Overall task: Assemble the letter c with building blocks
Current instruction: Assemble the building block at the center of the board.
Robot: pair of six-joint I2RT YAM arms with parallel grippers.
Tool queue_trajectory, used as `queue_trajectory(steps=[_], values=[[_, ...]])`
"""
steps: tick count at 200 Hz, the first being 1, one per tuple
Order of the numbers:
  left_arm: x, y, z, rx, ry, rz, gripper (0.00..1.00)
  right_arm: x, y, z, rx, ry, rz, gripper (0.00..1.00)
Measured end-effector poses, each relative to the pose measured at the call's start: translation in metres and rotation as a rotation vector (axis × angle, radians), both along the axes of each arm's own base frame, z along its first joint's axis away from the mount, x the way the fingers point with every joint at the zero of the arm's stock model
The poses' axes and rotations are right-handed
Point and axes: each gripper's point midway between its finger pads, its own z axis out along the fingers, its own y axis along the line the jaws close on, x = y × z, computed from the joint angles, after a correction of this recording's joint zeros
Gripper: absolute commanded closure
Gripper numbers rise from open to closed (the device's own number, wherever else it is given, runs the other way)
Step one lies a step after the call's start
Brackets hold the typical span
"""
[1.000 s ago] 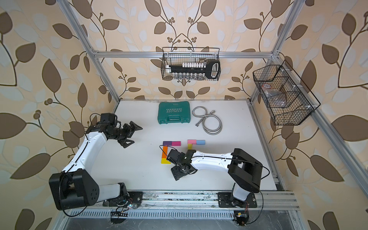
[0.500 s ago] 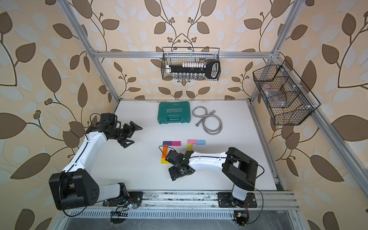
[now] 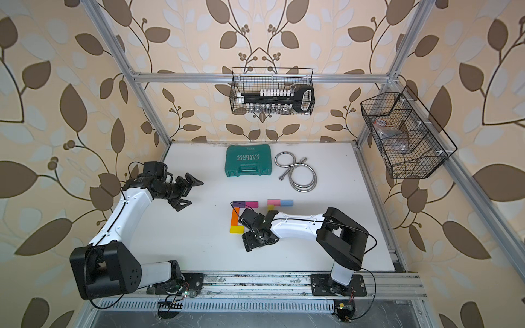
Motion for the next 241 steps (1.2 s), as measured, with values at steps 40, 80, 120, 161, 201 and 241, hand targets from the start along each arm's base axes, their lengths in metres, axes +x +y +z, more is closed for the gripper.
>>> queue_trajectory(steps=[40, 80, 120, 161, 201, 241], values=[[0.0, 0.0, 0.0, 0.0, 0.0, 0.0, 0.01, 0.004, -0.003, 0.0, -0.005, -0.005, -0.005, 0.23], [0.0, 0.0, 0.0, 0.0, 0.0, 0.0, 0.01, 0.007, -0.006, -0.001, -0.011, -0.013, -0.017, 0.23], [0.0, 0.0, 0.0, 0.0, -0.001, 0.0, 0.01, 0.009, -0.007, 0.0, -0.01, -0.015, -0.021, 0.23], [0.0, 0.0, 0.0, 0.0, 0.0, 0.0, 0.01, 0.016, -0.008, 0.0, -0.008, -0.017, -0.029, 0.23], [0.0, 0.0, 0.0, 0.0, 0.0, 0.0, 0.01, 0.021, -0.006, 0.0, 0.001, -0.015, -0.039, 0.23], [0.0, 0.0, 0.0, 0.0, 0.0, 0.0, 0.01, 0.024, -0.001, 0.001, 0.027, -0.006, -0.044, 0.23]])
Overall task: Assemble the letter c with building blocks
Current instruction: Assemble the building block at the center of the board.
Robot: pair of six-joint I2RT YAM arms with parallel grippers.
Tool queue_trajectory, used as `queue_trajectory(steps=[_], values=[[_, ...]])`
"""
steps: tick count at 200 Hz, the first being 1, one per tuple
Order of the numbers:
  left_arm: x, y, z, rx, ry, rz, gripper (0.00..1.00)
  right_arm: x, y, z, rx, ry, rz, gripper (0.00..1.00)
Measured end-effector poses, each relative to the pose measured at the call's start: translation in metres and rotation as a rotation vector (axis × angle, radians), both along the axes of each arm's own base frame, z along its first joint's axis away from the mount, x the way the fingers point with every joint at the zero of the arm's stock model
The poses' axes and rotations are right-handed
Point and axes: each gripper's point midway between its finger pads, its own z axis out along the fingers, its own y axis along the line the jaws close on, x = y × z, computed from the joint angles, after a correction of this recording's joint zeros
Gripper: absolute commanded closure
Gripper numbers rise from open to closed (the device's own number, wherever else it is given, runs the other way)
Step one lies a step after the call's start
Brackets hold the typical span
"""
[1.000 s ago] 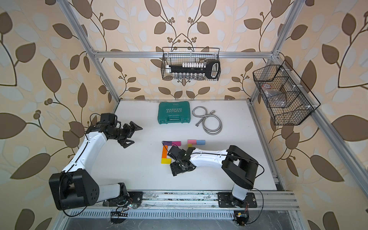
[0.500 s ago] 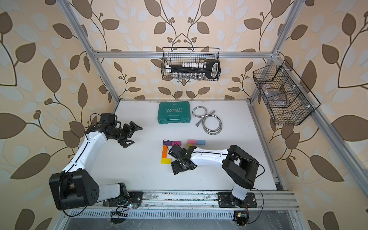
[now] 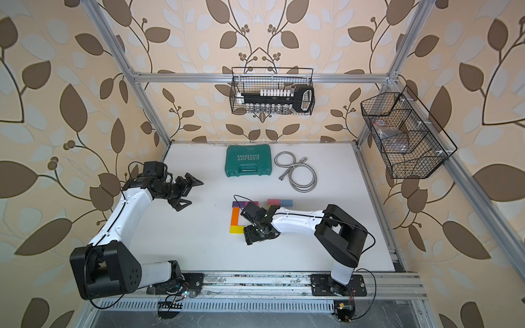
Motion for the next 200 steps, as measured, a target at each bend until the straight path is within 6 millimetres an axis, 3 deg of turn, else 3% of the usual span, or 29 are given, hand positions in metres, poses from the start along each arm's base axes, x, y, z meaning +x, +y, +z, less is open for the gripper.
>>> queue_trajectory(steps=[108, 200], values=[[0.0, 0.0, 0.0, 0.0, 0.0, 0.0, 0.01, 0.006, 0.014, 0.002, 0.048, 0.013, 0.003, 0.23], [0.0, 0.0, 0.0, 0.0, 0.0, 0.0, 0.01, 0.013, -0.02, 0.017, -0.129, -0.114, 0.184, 0.23]])
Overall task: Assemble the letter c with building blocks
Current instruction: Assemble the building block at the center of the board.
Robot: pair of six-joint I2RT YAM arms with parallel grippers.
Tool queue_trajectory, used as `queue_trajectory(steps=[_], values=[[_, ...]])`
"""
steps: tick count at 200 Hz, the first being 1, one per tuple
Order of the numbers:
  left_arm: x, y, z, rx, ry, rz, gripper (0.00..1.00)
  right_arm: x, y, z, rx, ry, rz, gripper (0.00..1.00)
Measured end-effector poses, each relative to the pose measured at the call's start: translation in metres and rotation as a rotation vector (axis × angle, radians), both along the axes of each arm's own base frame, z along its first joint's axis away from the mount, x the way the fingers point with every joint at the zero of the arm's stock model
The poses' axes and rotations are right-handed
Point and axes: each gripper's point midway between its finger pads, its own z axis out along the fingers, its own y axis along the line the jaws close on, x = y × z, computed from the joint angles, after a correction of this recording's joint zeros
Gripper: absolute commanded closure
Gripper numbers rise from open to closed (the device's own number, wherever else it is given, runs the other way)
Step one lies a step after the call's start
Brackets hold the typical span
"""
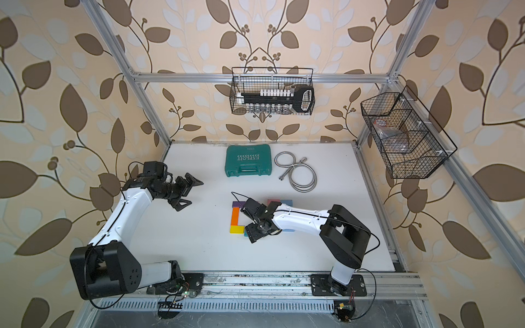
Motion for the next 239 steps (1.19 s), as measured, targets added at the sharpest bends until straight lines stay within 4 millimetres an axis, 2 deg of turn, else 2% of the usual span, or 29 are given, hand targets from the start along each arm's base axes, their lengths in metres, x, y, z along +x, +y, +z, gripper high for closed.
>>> queue_trajectory(steps=[38, 90, 114, 174, 239], values=[[0.0, 0.0, 0.0, 0.0, 0.0, 0.0, 0.01, 0.002, -0.008, 0.001, -0.063, -0.036, 0.083, 0.23], [0.0, 0.0, 0.0, 0.0, 0.001, 0.0, 0.01, 0.003, 0.015, 0.012, -0.085, -0.107, 0.188, 0.23], [0.0, 0.0, -0.001, -0.001, 0.005, 0.0, 0.01, 0.002, 0.018, 0.006, -0.121, -0.12, 0.224, 0.23], [0.001, 0.0, -0.001, -0.001, 0.005, 0.0, 0.01, 0.006, 0.011, -0.009, -0.211, -0.121, 0.258, 0.23], [0.001, 0.0, -0.002, -0.001, 0.006, 0.0, 0.01, 0.011, 0.012, -0.014, -0.24, -0.13, 0.268, 0.23]])
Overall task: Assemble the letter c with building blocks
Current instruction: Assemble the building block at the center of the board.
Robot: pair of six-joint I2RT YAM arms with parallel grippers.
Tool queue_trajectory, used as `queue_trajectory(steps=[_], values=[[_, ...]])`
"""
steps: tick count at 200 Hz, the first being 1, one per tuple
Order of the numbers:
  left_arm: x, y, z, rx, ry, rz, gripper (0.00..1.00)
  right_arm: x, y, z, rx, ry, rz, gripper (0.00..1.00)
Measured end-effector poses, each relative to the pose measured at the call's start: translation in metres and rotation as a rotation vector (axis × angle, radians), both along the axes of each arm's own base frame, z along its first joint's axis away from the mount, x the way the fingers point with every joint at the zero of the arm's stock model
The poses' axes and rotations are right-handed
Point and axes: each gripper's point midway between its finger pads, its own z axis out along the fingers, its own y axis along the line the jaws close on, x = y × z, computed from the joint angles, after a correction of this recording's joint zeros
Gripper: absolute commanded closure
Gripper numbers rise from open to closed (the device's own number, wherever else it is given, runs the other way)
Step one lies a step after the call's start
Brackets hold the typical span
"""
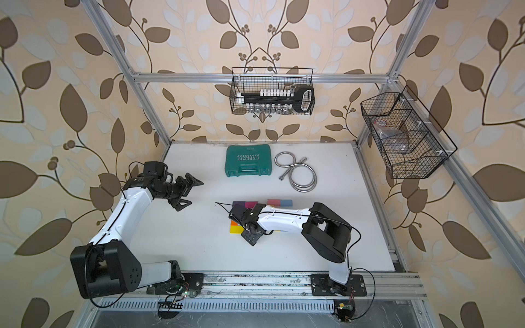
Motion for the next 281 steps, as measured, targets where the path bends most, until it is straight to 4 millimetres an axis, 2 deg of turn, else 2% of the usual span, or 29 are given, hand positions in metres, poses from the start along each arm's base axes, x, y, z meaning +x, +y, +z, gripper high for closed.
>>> queue_trajectory(steps=[158, 180, 235, 281], values=[[0.0, 0.0, -0.001, 0.0, 0.002, 0.0, 0.01, 0.009, -0.005, -0.004, -0.006, 0.005, -0.031, 0.24], [0.0, 0.0, -0.001, 0.0, 0.002, 0.0, 0.01, 0.006, -0.003, 0.0, 0.016, 0.018, -0.045, 0.24], [0.001, 0.0, -0.001, 0.0, 0.0, 0.0, 0.01, -0.005, 0.012, 0.033, 0.184, 0.07, -0.157, 0.24], [0.001, 0.0, -0.001, 0.0, 0.0, 0.0, 0.01, -0.019, 0.014, 0.02, 0.239, 0.153, -0.263, 0.24]])
